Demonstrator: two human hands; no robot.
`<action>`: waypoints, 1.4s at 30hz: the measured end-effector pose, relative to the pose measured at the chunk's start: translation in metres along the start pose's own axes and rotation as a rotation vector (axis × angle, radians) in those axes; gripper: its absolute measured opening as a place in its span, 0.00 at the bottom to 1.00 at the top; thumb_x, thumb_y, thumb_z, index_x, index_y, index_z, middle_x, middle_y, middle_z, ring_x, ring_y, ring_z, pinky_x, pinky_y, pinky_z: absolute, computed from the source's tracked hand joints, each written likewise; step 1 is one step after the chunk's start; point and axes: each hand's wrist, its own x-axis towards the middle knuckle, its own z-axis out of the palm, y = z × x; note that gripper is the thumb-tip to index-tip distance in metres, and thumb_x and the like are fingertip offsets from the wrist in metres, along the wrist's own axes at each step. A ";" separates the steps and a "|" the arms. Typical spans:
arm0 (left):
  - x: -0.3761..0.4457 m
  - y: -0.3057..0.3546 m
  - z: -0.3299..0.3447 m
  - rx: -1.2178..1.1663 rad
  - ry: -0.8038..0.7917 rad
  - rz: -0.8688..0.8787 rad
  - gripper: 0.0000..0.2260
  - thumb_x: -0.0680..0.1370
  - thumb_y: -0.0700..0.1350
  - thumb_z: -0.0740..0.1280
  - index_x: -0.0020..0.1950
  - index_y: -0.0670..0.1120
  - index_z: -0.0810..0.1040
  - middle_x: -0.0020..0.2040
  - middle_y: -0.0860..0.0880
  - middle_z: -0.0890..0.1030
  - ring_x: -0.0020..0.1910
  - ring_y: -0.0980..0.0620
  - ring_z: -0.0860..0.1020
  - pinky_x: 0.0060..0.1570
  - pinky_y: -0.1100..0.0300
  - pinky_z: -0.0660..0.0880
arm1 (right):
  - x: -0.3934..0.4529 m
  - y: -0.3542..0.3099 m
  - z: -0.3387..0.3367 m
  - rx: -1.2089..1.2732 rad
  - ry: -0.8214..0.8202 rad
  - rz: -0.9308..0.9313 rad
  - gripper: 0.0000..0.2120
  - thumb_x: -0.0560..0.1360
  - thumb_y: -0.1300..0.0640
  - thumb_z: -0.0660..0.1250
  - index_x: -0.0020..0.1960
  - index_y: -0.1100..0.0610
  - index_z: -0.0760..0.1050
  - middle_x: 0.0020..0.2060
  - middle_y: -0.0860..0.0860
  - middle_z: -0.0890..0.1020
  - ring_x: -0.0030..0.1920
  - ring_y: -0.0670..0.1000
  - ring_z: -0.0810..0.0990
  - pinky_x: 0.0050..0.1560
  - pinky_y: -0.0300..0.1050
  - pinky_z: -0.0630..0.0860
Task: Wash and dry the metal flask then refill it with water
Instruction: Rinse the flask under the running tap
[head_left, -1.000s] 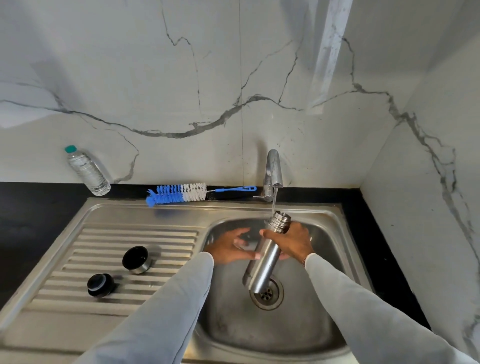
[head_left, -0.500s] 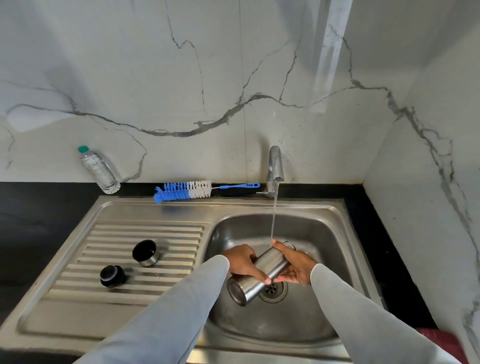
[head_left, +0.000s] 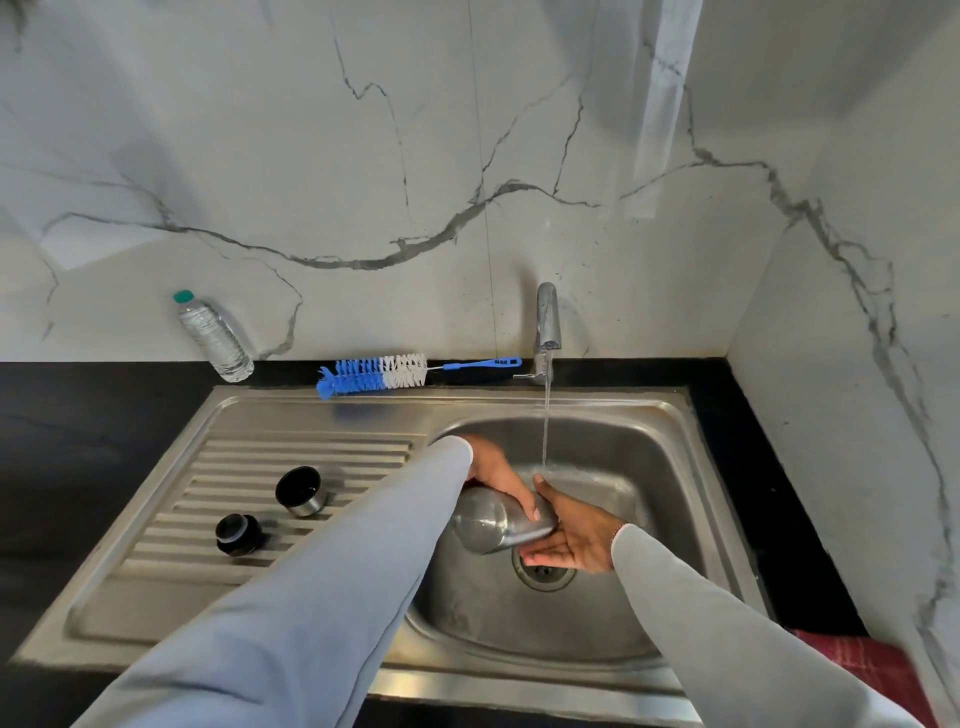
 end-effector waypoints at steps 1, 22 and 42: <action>-0.002 0.003 0.000 -0.039 -0.037 -0.019 0.24 0.69 0.58 0.79 0.55 0.44 0.78 0.55 0.42 0.83 0.55 0.43 0.82 0.62 0.51 0.79 | -0.001 0.000 0.001 -0.004 -0.016 0.009 0.41 0.71 0.25 0.63 0.64 0.61 0.76 0.50 0.64 0.85 0.50 0.60 0.87 0.47 0.49 0.85; -0.045 -0.018 -0.019 -0.572 -0.254 -0.019 0.18 0.77 0.47 0.76 0.62 0.42 0.75 0.60 0.36 0.78 0.50 0.39 0.82 0.53 0.46 0.83 | -0.023 0.006 0.002 -1.044 0.139 -0.905 0.42 0.62 0.39 0.81 0.71 0.45 0.67 0.62 0.45 0.79 0.58 0.48 0.79 0.59 0.46 0.79; -0.070 -0.209 0.021 -0.770 0.760 0.504 0.39 0.56 0.60 0.86 0.64 0.54 0.79 0.55 0.55 0.86 0.56 0.54 0.83 0.60 0.46 0.80 | -0.033 -0.060 0.166 -0.867 0.060 -1.014 0.36 0.58 0.44 0.85 0.62 0.54 0.80 0.47 0.44 0.83 0.44 0.40 0.81 0.39 0.29 0.74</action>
